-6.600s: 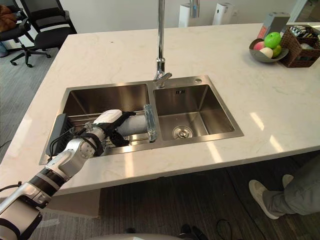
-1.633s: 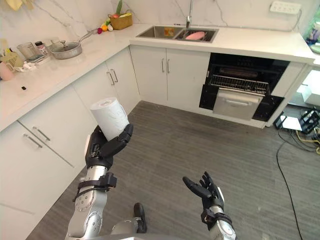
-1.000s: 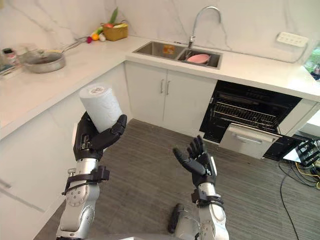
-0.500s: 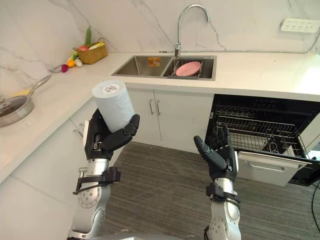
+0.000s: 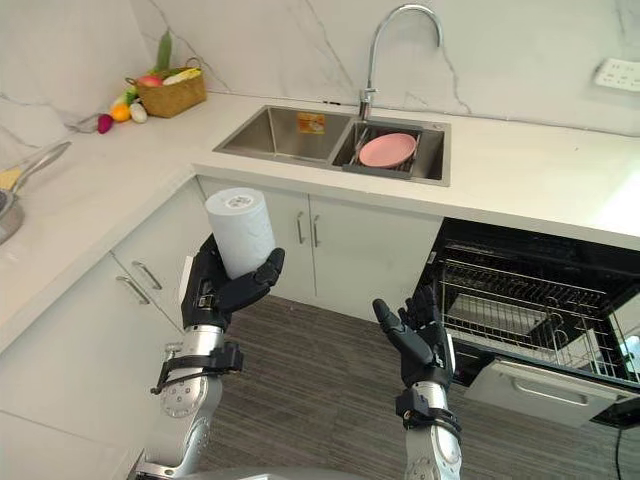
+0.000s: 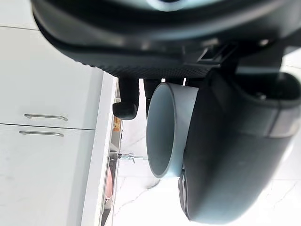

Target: Walk over to the sink, pick up the cup, carry it to the dishwasher, place the cup inside the dishwasher, then close the dishwasher door

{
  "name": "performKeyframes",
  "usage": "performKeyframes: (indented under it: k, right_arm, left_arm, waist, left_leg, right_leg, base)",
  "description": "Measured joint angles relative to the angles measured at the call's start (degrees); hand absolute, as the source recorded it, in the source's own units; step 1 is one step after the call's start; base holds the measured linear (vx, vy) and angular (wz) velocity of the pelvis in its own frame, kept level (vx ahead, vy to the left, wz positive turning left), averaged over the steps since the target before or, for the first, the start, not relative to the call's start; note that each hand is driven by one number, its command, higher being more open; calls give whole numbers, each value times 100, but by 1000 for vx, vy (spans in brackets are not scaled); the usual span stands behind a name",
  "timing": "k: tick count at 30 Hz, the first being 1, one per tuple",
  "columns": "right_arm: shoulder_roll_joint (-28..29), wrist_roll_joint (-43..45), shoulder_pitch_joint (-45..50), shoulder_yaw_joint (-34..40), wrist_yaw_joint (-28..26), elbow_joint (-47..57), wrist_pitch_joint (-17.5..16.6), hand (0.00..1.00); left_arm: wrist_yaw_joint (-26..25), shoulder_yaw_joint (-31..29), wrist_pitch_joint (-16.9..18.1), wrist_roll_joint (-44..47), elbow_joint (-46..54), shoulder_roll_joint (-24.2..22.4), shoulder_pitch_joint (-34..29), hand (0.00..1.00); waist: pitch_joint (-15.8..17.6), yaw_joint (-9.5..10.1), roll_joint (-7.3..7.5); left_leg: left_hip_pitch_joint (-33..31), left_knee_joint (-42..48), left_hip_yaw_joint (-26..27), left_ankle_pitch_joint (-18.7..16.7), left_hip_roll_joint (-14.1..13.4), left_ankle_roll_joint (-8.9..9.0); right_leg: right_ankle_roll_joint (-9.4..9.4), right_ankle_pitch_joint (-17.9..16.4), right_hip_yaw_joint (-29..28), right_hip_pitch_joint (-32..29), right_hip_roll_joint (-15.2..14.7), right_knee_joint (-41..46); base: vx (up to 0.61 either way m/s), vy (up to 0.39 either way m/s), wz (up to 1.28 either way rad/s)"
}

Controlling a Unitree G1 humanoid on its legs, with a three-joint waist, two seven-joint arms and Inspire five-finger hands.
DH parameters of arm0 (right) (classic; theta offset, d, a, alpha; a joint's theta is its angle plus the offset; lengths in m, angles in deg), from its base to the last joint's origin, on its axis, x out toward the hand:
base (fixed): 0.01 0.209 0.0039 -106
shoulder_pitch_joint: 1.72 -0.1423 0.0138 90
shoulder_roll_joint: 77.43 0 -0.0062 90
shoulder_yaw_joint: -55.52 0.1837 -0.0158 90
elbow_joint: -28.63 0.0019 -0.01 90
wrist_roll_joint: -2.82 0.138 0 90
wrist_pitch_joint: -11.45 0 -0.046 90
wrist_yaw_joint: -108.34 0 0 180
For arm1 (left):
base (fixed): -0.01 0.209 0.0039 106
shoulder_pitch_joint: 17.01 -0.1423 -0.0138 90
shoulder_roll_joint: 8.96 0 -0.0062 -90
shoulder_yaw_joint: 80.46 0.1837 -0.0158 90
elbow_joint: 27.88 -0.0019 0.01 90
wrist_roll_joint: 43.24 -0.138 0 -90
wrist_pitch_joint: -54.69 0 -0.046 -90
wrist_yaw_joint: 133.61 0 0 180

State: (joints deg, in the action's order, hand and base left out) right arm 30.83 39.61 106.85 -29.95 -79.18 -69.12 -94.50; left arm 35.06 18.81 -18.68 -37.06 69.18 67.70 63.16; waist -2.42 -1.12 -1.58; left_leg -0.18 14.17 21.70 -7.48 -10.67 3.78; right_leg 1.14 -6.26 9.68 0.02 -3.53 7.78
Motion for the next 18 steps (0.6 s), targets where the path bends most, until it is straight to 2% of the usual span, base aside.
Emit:
performKeyframes:
  k: [2, 3, 4, 6, 7, 8, 9, 10, 11, 12, 13, 14, 15, 16, 17, 18]
  right_arm:
    - [13, -10, 71, -12, 0, 184, -9, 100]
    - [4, -25, 148, -30, -2, 457, -16, 100]
    - [-34, -27, 227, -40, -13, 789, -44, 100]
    - [-74, -20, 239, -51, -88, 1076, -133, 100]
    - [-82, -19, 234, -51, -115, 1139, -168, 100]
    - [-74, -16, 183, -51, -143, 1228, -293, 100]
    - [-107, -9, 71, 2, -128, 1305, -427, 100]
    - [-119, -4, -8, 28, -116, 1311, -474, 100]
    - [-158, 9, -195, 50, -14, 1310, -534, 100]
    - [-172, 10, -262, 49, 23, 1309, -537, 100]
    - [-201, 10, -366, 37, 115, 1310, -537, 100]
    - [-203, 11, -406, 32, 186, 1311, -537, 100]
    - [-212, 11, -410, 13, 272, 1322, -537, 100]
    - [-248, 11, -398, -1, 304, 1325, -536, 100]
    - [-220, 10, -374, -51, 354, 1306, -527, 100]
    - [-185, 7, -271, -152, 392, 1423, -512, 100]
  left_arm:
    - [-194, 0, 26, 10, 27, -13, 2, 0]
    - [-290, -12, 32, 67, 144, -48, -12, 0]
    - [-364, -33, 50, 98, 347, -108, -53, 0]
    - [-370, -113, 172, 122, 631, -171, -149, 0]
    - [-367, -129, 235, 120, 694, -172, -181, 0]
    - [-353, -151, 385, 114, 732, -160, -211, 0]
    - [-318, -149, 419, 103, 785, -158, -209, 0]
    - [-293, -145, 428, 97, 791, -158, -208, 0]
    - [-231, -110, 422, 94, 774, -153, -212, 0]
    - [-219, -88, 421, 95, 773, -150, -218, 0]
    - [-198, -46, 414, 100, 774, -151, -225, 0]
    - [-163, -22, 414, 107, 777, -153, -227, 0]
    - [-111, -7, 414, 108, 782, -150, -235, 0]
    - [-93, -6, 414, 109, 789, -150, -256, 0]
    - [-80, -1, 423, 113, 819, -133, -322, 0]
    - [-80, -10, 435, 119, 836, -57, -324, 0]
  waist:
    - [69, 0, 23]
    - [179, 8, -9]
    - [272, 31, -122]
    - [305, 36, -185]
    - [306, 41, -144]
    - [256, 79, -111]
    - [243, 62, -106]
    - [245, 43, -89]
    - [257, 26, -22]
    - [269, 37, -4]
    - [271, 42, -2]
    - [274, 64, -2]
    - [283, 146, -18]
    - [286, 181, -24]
    - [268, 178, 9]
    - [300, 173, 133]
  left_leg:
    - [-308, 1029, 10, -117, -206, 38]
    - [-559, 1863, -22, -122, -426, 32]
    - [-817, 2659, -137, -100, -716, -2]
    - [-1105, 3497, -284, 123, -1026, -135]
    - [-1172, 3662, -310, 240, -1075, -158]
    - [-1224, 3701, -301, 141, -1081, -164]
    - [-1188, 3322, -232, -209, -913, -181]
    - [-1171, 3042, -203, -376, -789, -188]
    - [-1151, 2163, -211, -566, -395, -149]
    - [-1133, 1785, -233, -550, -262, -128]
    - [-1123, 1025, -318, -437, -68, -65]
    - [-1119, 560, -403, -237, 2, -65]
    - [-1028, 11, -440, 179, 1, -30]
    - [-922, -89, -420, 580, 5, 79]
    - [-787, 0, -302, 944, 78, -15]
    - [-809, 261, -199, 665, 135, -42]
  right_leg:
    - [-10, -175, -6, 50, -35, 240]
    - [-26, -305, -3, 112, -17, 421]
    - [-65, -462, -13, 129, 88, 620]
    - [-161, -680, -57, 207, 222, 845]
    - [-221, -729, -82, 235, 236, 859]
    - [-254, -751, -155, 255, 205, 850]
    - [-248, -755, -200, 260, 115, 847]
    - [-239, -755, -214, 255, 38, 849]
    - [-103, -708, -283, 256, -196, 836]
    - [-60, -706, -328, 261, -282, 828]
    - [20, -707, -393, 303, -428, 804]
    - [99, -733, -461, 339, -507, 806]
    - [256, -824, -604, 391, -580, 872]
    - [349, -889, -697, 408, -621, 947]
    - [515, -1039, -798, 456, -713, 1026]
    - [542, -1060, -793, 488, -863, 1022]
  base:
    - [16, -31, -4]
    - [0, 0, 0]
    - [0, 0, 0]
    - [-22, 10, -8]
    - [52, 20, -18]
    - [108, 43, -19]
    - [123, 61, -15]
    - [120, 96, -10]
    - [89, 100, -12]
    - [122, 157, -22]
    - [152, 207, -25]
    - [215, 304, -40]
    - [208, 293, -45]
    - [204, 304, -57]
    - [185, 268, -46]
    - [167, 245, -44]
